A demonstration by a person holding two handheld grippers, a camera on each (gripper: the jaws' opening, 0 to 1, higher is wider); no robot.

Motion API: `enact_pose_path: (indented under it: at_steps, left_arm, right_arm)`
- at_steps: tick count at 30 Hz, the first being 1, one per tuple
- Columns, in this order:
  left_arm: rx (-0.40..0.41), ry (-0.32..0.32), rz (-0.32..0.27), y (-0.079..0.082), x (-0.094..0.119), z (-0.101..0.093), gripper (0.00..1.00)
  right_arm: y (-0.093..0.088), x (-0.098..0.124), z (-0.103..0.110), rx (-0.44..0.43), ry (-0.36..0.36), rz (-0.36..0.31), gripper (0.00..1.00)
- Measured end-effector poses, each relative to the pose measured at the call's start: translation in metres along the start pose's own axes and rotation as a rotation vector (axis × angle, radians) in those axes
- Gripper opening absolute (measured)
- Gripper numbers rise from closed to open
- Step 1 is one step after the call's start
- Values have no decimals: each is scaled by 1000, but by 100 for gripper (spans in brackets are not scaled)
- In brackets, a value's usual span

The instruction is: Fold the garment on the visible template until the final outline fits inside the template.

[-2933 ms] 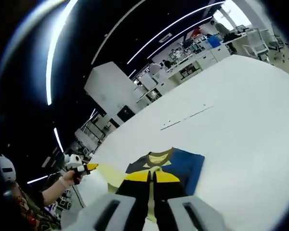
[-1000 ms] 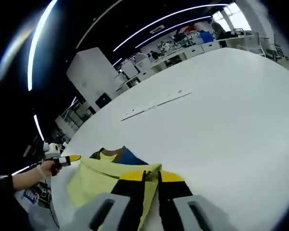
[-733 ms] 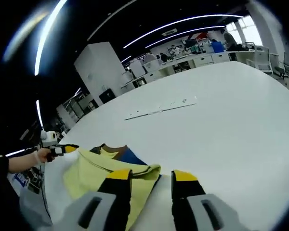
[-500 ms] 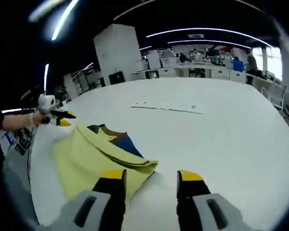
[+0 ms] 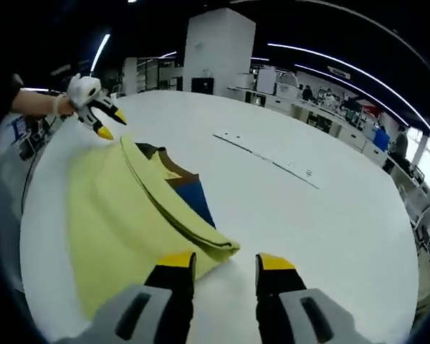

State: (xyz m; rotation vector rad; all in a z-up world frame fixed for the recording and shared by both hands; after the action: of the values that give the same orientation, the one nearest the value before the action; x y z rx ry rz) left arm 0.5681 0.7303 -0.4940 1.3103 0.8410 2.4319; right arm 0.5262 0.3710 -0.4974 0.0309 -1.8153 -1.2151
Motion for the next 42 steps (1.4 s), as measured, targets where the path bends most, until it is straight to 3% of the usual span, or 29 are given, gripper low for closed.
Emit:
enact_pose_path:
  at_steps: [3,7,14,18,22,25,26,27,31,36,40,42]
  left_arm:
    - [-98,-7,19,-4,-6,0,26]
    - [-144,8,30,-5,-13,0,30]
    - [-222,3,18,2,-20,-2,16]
    - [-208,-3,19,3,-23,-2,13]
    - [-188,-8,32,0,-23,-2,0]
    - [-130,-7,24,1,-23,-1,0]
    - [-119,3,23,1,-22,2,0]
    - [-98,4,19,2,-22,3,0]
    - [95,15,-5,8,-19,11,0]
    - [246,23,-28,11,-18,20,0]
    - [366,10,-22,8,-22,19,0]
    - [441,6,-6,4,-25,18,0]
  right_arm:
    - [-1,-3,0,48,2,19,31]
    - [2,-5,3,73,23,8,33]
    - [6,-13,6,176,25,22,31]
    - [5,-15,6,213,30,37,25]
    - [3,-15,3,223,21,50,13]
    - [3,-13,-2,221,-5,53,0]
    - [5,-13,-2,218,-7,44,0]
    - [9,-13,-1,160,-6,21,0]
    - [13,-10,-6,72,-23,-1,0]
    - [20,-10,-13,-115,-28,-56,0]
    - [16,-17,-19,-254,-39,-69,0]
    - [16,-21,-21,-280,-45,-72,0]
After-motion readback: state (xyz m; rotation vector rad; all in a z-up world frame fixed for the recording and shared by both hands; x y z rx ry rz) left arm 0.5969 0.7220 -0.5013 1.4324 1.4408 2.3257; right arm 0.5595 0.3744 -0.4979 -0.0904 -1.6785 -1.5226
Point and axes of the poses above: the point that each gripper's makers call its tool centre point, and the gripper's own axes: x roughly backward along the fingers, z roughly to its left, y roughly out of its top, the point moved 1 cm from there along x, roughly backward along the fingers, and after that the axes turned 4 degrees about y, right-handed, at the moved point
